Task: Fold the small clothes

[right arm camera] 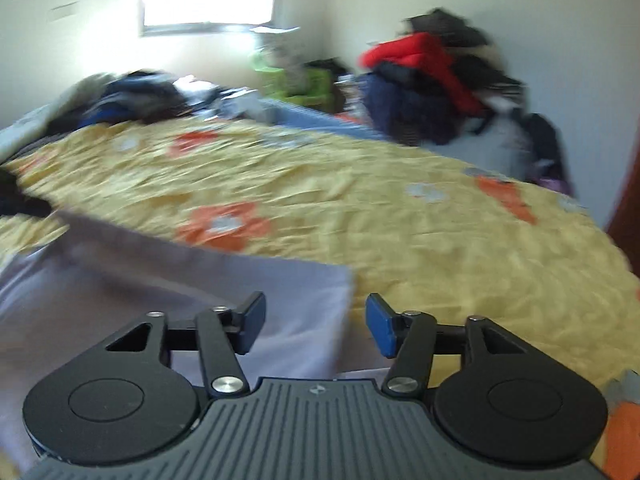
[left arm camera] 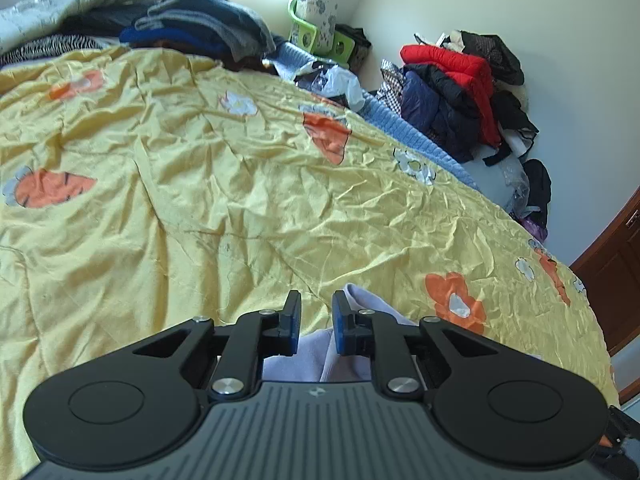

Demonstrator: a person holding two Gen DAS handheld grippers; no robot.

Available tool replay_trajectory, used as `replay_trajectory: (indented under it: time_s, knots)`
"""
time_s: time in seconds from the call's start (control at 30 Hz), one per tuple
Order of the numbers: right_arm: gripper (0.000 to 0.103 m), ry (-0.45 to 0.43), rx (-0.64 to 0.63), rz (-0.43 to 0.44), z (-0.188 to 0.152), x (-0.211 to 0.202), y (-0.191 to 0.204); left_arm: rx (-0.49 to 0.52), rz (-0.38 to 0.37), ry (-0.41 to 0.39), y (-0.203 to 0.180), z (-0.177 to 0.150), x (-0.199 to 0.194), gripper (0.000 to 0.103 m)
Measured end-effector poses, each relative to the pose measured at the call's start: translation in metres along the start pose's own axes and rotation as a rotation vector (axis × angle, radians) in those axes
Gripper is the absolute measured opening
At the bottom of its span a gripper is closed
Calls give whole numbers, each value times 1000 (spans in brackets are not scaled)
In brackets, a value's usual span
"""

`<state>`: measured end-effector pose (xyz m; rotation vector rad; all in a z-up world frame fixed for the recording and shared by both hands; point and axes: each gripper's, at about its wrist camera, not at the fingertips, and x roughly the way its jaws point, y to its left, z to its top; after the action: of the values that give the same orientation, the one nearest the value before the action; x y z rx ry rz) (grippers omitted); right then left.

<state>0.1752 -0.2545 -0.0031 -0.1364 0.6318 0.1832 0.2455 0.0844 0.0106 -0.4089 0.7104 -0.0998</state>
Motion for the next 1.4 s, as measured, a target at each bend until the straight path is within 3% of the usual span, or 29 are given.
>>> replay_trajectory:
  time_s: [0.07,0.1,0.13,0.2,0.27,0.43,0.6,0.8,0.97,1.07,1.1,1.13,1.2,1.3,1.4]
  knots:
    - [72,33,-38,49,1,10,18,20,0,-13,-4,-4,-9,28]
    - [75,50,-45,58,1,15,25,31,-1,-15,-6,-6,-12,43]
    - [82,77,-44,55,0,23,30,48,1,-16,-8,-8,-15,65]
    - [86,111,-14,-5,-1,36,38,80,11,-24,-10,-15,-24,79]
    - [86,80,19,-41,-1,29,47,128,5,-15,-11,-25,-32,79]
    - [89,-4,-21,42,0,1,73,129,-82,48,5,-60,-58,79]
    - [91,-86,84,6,-23,-45,49,96,-217,68,26,-86,-87,79]
    - [76,-149,407,-11,-73,-105,-22,102,-301,80,32,-107,-102,78]
    - [67,-95,348,20,-95,-112,-11,182,-298,79,22,-123,-105,78]
    - [54,-53,330,33,-102,-103,2,202,-294,99,18,-132,-103,64]
    - [42,-44,333,31,-104,-100,4,213,-282,110,17,-136,-102,52]
    - [30,-40,333,15,-107,-98,6,223,-269,122,16,-139,-101,35]
    - [15,-44,327,-9,-113,-99,7,232,-239,135,17,-144,-99,14]
    - [7,-62,343,-2,-119,-110,4,239,-231,115,21,-148,-104,5]
    - [6,-59,339,-13,-129,-123,0,254,-241,98,28,-151,-115,4]
